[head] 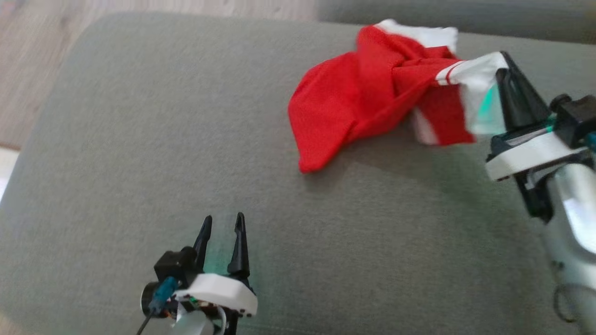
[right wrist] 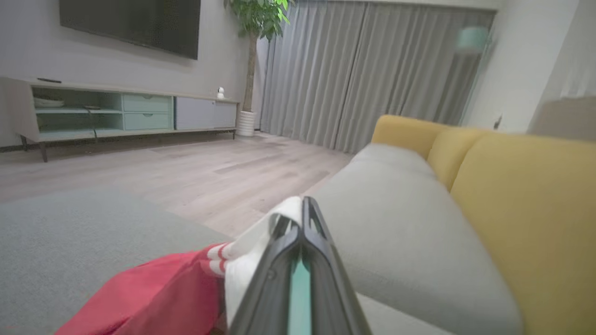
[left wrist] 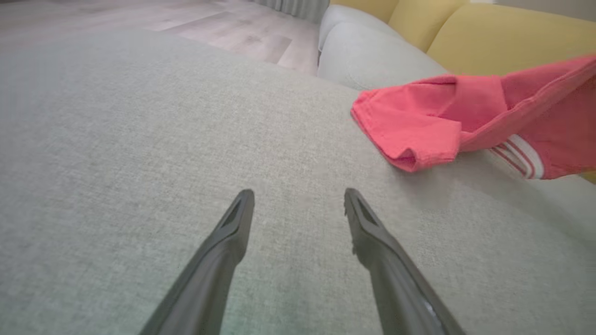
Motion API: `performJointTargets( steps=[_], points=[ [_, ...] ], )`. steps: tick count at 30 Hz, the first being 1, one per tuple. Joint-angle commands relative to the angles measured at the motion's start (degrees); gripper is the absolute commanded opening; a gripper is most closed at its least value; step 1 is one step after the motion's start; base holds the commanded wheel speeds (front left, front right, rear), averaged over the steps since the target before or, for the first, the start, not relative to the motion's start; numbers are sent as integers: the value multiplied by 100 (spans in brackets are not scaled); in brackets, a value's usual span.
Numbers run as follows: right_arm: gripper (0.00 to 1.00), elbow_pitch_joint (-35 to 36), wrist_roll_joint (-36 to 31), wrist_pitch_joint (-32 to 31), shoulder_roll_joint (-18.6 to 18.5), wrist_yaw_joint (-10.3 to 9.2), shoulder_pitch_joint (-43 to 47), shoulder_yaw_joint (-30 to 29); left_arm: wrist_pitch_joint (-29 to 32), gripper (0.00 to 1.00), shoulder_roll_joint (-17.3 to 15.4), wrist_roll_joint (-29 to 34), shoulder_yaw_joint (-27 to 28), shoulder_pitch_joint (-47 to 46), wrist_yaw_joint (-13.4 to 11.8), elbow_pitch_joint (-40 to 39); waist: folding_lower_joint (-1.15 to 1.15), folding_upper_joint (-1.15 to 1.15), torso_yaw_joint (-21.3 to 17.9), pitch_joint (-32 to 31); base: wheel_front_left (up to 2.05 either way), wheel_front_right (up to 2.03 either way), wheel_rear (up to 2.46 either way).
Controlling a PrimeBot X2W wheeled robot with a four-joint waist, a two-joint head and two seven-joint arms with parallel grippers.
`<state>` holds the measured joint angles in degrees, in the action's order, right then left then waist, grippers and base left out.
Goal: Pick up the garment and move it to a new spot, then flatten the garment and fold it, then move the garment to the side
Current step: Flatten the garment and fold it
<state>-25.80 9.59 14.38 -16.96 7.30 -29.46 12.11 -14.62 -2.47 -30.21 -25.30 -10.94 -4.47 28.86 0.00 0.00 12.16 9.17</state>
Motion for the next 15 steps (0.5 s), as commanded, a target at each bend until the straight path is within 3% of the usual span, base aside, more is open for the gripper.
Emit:
performJointTargets(
  steps=[1,2,7,12,15],
  points=[
    [0,370,5,62,-274,19,-133,215,-38,100,-41,28,215,36,12,-119,0,0,-352,-341,0,0,0],
    [0,578,3,62,-577,19,-212,471,-38,100,-41,31,222,112,26,-76,0,0,-486,-443,0,0,0],
    [0,1040,190,-175,-1286,19,-162,921,-38,100,-41,-6,180,280,29,-31,0,0,-694,-554,0,0,0],
    [0,1293,374,-348,-1502,19,558,857,-38,100,-41,1,214,317,42,-24,0,0,-780,-483,0,0,0],
    [0,1204,438,-345,-1378,19,1334,709,-38,100,-41,52,238,270,51,1,0,0,-811,-384,0,0,0]
  ],
)
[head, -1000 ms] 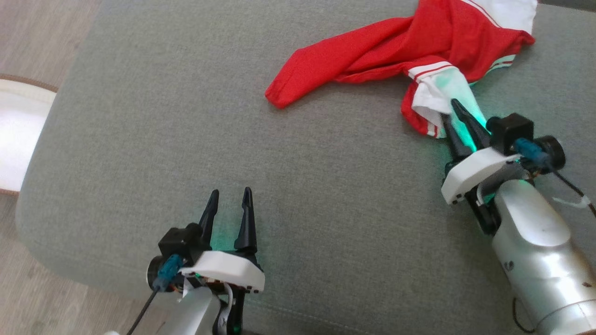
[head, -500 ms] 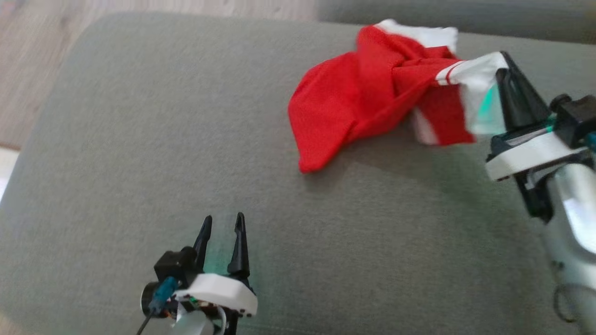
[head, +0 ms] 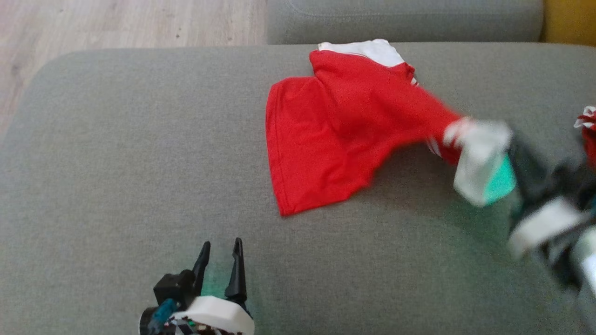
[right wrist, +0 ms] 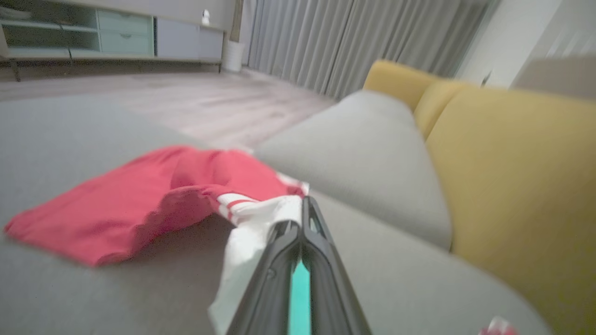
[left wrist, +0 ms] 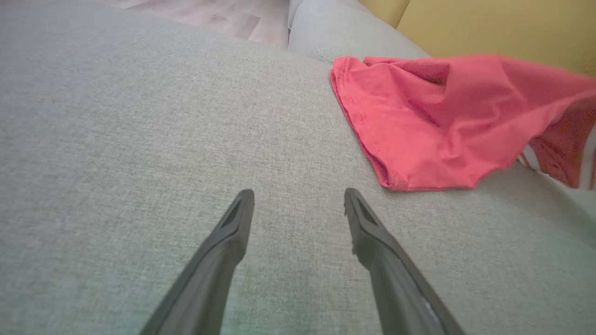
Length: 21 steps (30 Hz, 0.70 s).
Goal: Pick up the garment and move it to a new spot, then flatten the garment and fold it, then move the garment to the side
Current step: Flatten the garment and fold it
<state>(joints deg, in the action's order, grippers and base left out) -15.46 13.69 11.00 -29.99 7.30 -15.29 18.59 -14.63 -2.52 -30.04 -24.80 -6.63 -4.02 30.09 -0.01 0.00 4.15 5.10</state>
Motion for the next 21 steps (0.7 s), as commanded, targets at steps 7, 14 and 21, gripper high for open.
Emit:
performJointTargets(
  steps=[7,14,21],
  points=[
    [100,-467,369,215,905,19,974,35,-37,100,-36,246,380,-297,0,-93,1,0,-98,136,0,0,0],
    [100,-833,451,379,1670,19,939,-604,-37,100,-36,686,778,-283,-87,-345,1,0,-196,43,0,0,0],
    [100,-678,-80,397,2465,19,728,-1636,-37,100,-36,1385,1090,21,-92,-749,1,0,-241,-198,0,0,0]
  ],
)
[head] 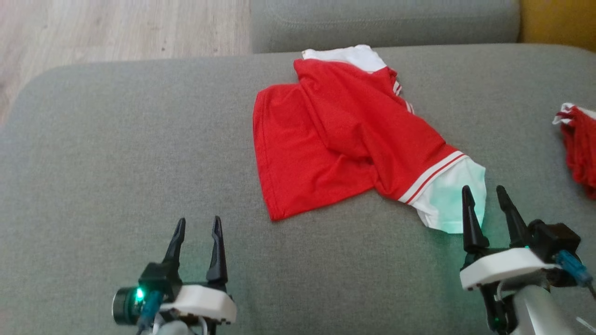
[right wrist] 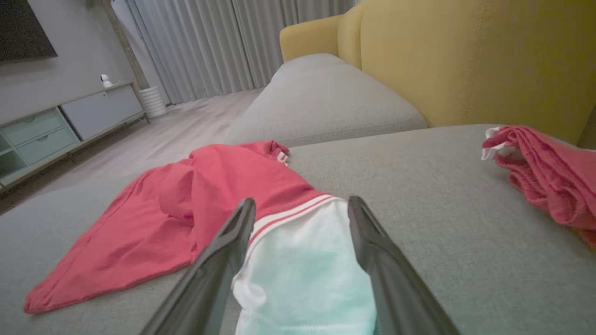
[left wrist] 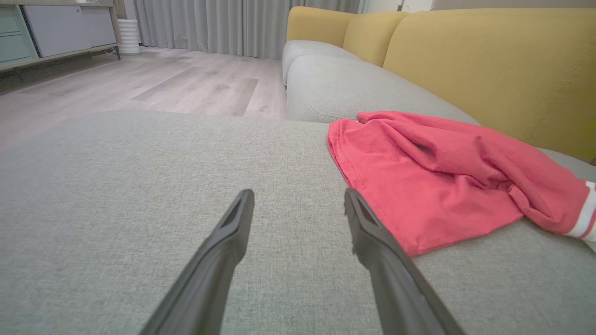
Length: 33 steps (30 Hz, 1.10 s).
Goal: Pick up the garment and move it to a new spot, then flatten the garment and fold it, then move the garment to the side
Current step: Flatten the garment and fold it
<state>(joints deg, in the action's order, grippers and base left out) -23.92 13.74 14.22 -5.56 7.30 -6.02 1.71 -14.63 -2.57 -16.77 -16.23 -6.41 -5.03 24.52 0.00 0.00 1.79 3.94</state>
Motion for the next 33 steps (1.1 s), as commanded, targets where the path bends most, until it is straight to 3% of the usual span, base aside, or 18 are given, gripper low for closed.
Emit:
performJointTargets(
  steps=[1,8,16,26,33],
  points=[
    [100,148,-145,76,93,19,-201,-31,-37,100,-31,128,248,50,21,-217,0,0,-6,-129,0,0,0],
    [100,-71,-400,77,261,19,-64,-168,-37,100,-31,139,308,394,47,-245,0,0,-23,-332,0,0,0],
    [100,1,-308,77,267,19,-122,-122,-37,100,-31,-223,73,205,211,-152,0,0,-179,-65,0,0,0],
    [100,129,-429,77,268,19,-389,-159,-37,100,-31,-896,-637,-619,199,432,0,0,-893,442,0,0,0],
    [100,194,-428,77,268,19,-469,-249,-37,100,-31,-1383,-739,-910,141,1115,0,0,-1278,695,0,0,0]
  ],
)
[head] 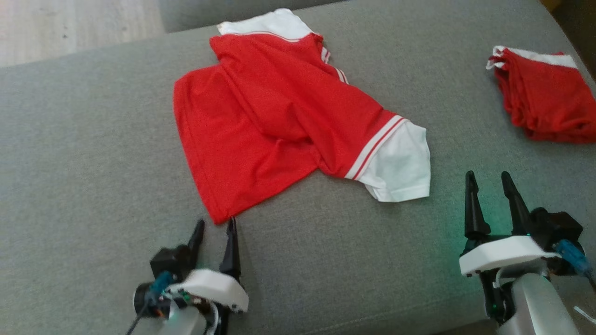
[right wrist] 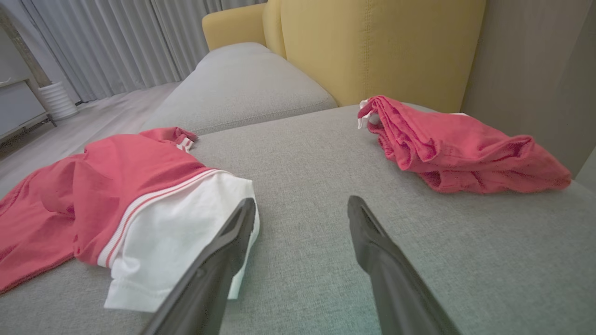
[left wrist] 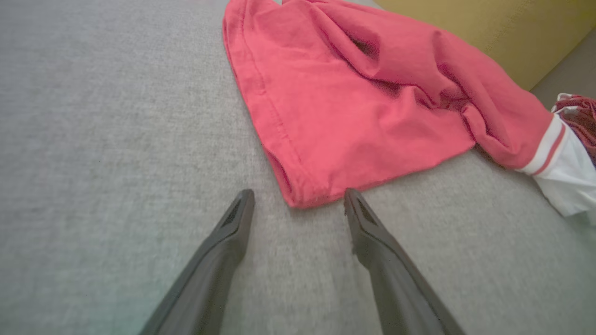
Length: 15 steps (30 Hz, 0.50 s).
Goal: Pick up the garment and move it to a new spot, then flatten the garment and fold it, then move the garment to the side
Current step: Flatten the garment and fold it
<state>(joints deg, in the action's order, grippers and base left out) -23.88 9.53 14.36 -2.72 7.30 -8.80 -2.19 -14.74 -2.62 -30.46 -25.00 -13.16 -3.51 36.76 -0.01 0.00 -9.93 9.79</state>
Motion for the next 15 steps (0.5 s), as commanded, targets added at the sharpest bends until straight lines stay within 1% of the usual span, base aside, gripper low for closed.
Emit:
performJointTargets(
  steps=[1,2,4,5,6,7,9,11,15],
  points=[
    [100,198,-1,63,-16,19,-198,137,-26,100,-26,-98,146,-273,8,-56,1,0,-123,134,0,0,0],
    [100,204,6,63,-16,19,-202,134,-26,95,-26,-152,146,-311,28,-8,1,0,-137,160,0,0,0],
    [100,215,21,63,-16,19,-205,122,-26,58,-26,-206,184,-380,33,27,1,0,-134,194,0,0,0],
    [100,216,31,63,-16,19,-202,113,-26,49,-26,-202,188,-407,43,36,1,0,-117,213,0,0,0],
    [100,206,62,63,-16,19,-203,105,-26,27,-26,-182,181,-426,50,49,1,0,-99,222,0,0,0],
    [100,197,90,63,-16,19,-201,86,-26,0,-26,-172,167,-433,68,69,1,0,-68,222,0,0,0],
    [100,192,100,63,-16,19,-211,66,-26,0,-26,-200,228,-451,67,112,1,0,-4,220,0,0,0],
    [100,194,104,63,-16,19,-211,18,-26,0,-26,-135,415,-462,-21,15,1,0,96,189,0,0,0],
    [100,179,107,63,-16,19,-166,-41,-26,0,-26,291,961,-299,-195,-366,1,0,343,51,0,0,0]
  ],
)
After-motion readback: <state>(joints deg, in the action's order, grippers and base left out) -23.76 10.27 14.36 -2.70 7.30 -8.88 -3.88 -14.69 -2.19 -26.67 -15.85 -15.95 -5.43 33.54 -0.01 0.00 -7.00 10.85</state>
